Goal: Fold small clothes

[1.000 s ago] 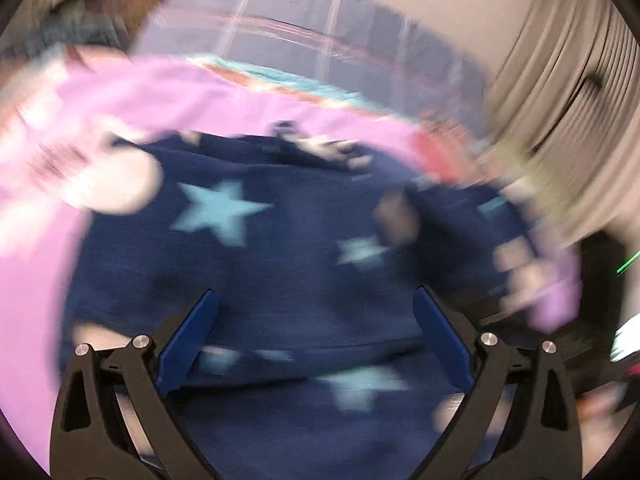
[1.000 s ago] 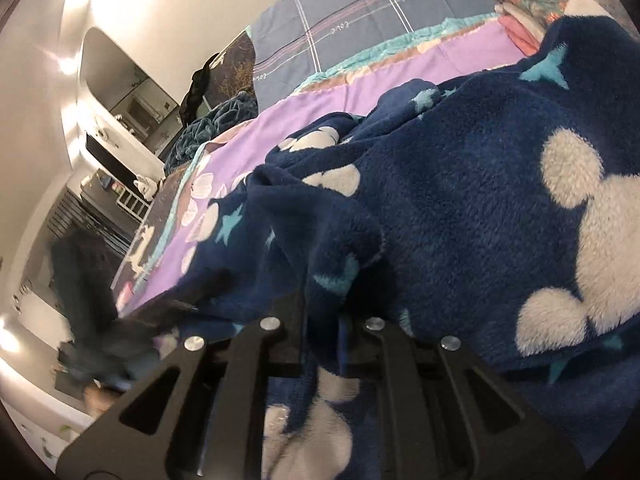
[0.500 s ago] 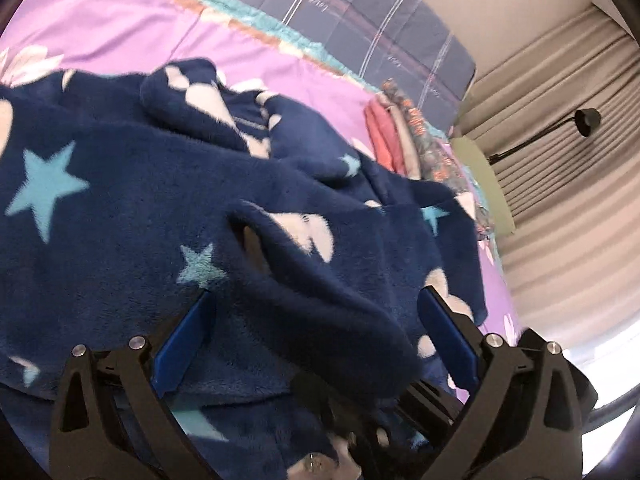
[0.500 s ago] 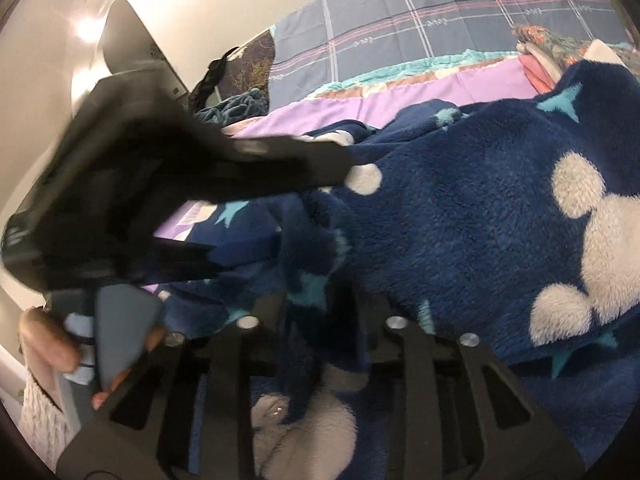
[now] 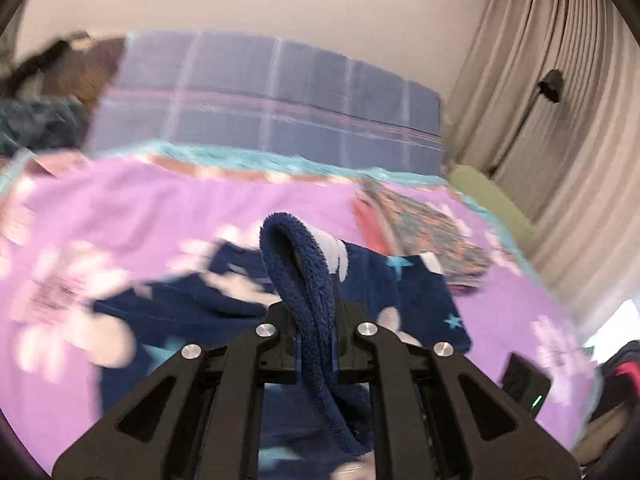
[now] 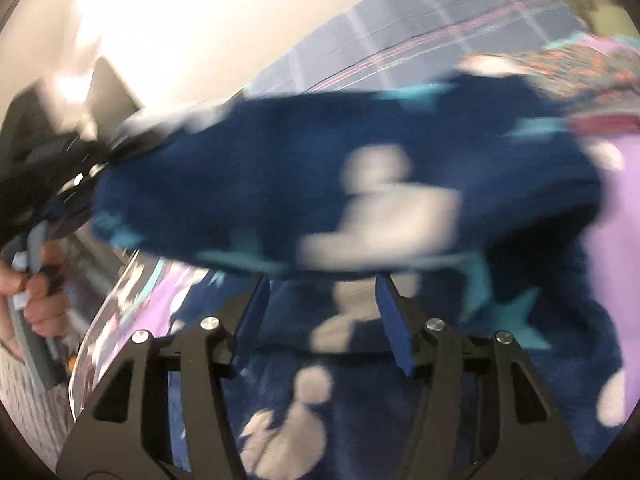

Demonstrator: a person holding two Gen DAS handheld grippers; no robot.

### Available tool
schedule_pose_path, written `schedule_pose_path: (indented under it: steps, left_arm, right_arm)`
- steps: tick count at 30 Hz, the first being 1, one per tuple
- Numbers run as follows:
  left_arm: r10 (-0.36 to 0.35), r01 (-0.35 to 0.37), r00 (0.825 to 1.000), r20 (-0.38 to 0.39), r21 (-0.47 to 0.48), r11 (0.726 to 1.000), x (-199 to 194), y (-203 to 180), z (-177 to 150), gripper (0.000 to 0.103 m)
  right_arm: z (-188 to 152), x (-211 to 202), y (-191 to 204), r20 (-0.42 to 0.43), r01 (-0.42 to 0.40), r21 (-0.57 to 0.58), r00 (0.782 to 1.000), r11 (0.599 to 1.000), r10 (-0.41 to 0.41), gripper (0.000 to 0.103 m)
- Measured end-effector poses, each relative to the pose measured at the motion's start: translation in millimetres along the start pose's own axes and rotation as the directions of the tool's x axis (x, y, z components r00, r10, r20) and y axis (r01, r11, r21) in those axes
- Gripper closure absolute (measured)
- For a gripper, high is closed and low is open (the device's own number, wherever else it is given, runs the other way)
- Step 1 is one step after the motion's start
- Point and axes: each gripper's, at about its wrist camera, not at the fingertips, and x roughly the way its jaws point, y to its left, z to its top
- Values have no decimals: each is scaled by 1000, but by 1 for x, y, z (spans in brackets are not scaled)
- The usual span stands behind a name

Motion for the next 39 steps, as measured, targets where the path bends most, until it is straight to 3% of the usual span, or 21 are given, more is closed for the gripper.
schedule_pose_path:
  steps: [3, 5, 9, 10, 11, 13, 15, 16, 19, 21, 22, 24, 25, 26, 27, 28, 29, 30, 33, 35, 39]
  left_arm:
    - [147, -147, 989, 13, 16, 989, -14, 32, -1, 93]
    - [217, -217, 976, -23, -8, 976, -13, 63, -7, 92]
    - [310, -320, 942, -126, -67, 945, 14, 114, -33, 84]
    - [365, -378, 918, -154, -60, 924, 24, 125, -43, 72]
    - [419, -433, 892, -171, -50, 900, 31, 133, -51, 53]
    - [478, -493, 861, -175, -49, 869, 35, 143, -64, 41]
    - [447, -464, 878, -171, -74, 883, 32, 143, -69, 41]
    - [408, -424, 900, -156, -85, 902, 27, 138, -73, 41]
    - [344, -350, 932, -110, -44, 936, 20, 117, -80, 40]
    - [293, -298, 947, -129, -17, 954, 30, 102, -87, 40]
    - [272, -277, 951, -144, -12, 961, 36, 97, -91, 40]
    - [274, -275, 945, -178, 21, 961, 58, 87, -101, 34]
    - [320, -314, 932, -168, 64, 947, 69, 79, -107, 22]
    - [351, -338, 924, -153, 103, 936, 75, 74, -112, 15]
    - [391, -369, 909, -147, 157, 916, 82, 68, -116, 14]
    - [409, -383, 901, -145, 177, 907, 86, 66, -117, 13]
    - [416, -390, 898, -142, 180, 903, 85, 65, -116, 13]
    - [417, -391, 898, -139, 180, 902, 84, 66, -117, 13]
    - [384, -365, 912, -142, 147, 920, 82, 75, -116, 12]
    - [385, -365, 912, -142, 150, 919, 77, 70, -118, 12]
    - [374, -351, 917, -138, 168, 921, 66, 64, -117, 12]
  right_arm:
    - [1, 11, -22, -59, 107, 95, 993, 990, -101, 49]
    - [0, 17, -34, -92, 106, 156, 991, 982, -92, 52]
    - [-2, 19, -22, -89, 132, 66, 988, 989, -126, 40]
    - [-2, 21, -19, -90, 135, 46, 987, 990, -131, 38]
    - [-2, 22, -17, -90, 135, 31, 987, 990, -132, 34]
    - [-5, 22, -12, -92, 142, 13, 986, 990, -140, 34]
    - [-8, 20, -9, -103, 148, 9, 984, 989, -146, 34]
    - [-7, 15, -4, -118, 153, -1, 981, 988, -152, 34]
    - [-9, -2, 13, -139, 166, -66, 975, 984, -174, 43]
    - [-7, -16, 31, -104, 152, -156, 980, 976, -170, 67]
    - [-4, -20, 36, -79, 166, -188, 980, 968, -183, 71]
    - [4, -26, 43, 2, 228, -243, 972, 943, -235, 73]
    - [9, -22, 40, 26, 307, -260, 950, 915, -312, 73]
    - [10, -13, 33, 7, 362, -268, 928, 893, -374, 73]
    - [9, 5, 18, -55, 421, -284, 890, 861, -453, 75]
    - [4, 22, -4, -136, 424, -289, 870, 859, -475, 75]
    - [2, 21, -20, -148, 376, -238, 897, 896, -416, 75]
    - [4, 15, -22, -151, 360, -210, 906, 909, -394, 75]
    - [-3, 11, -13, -122, 385, -266, 896, 884, -427, 75]
    - [-6, 11, -9, -110, 397, -284, 891, 873, -441, 74]
    - [-2, 9, -16, -118, 373, -261, 903, 891, -413, 73]
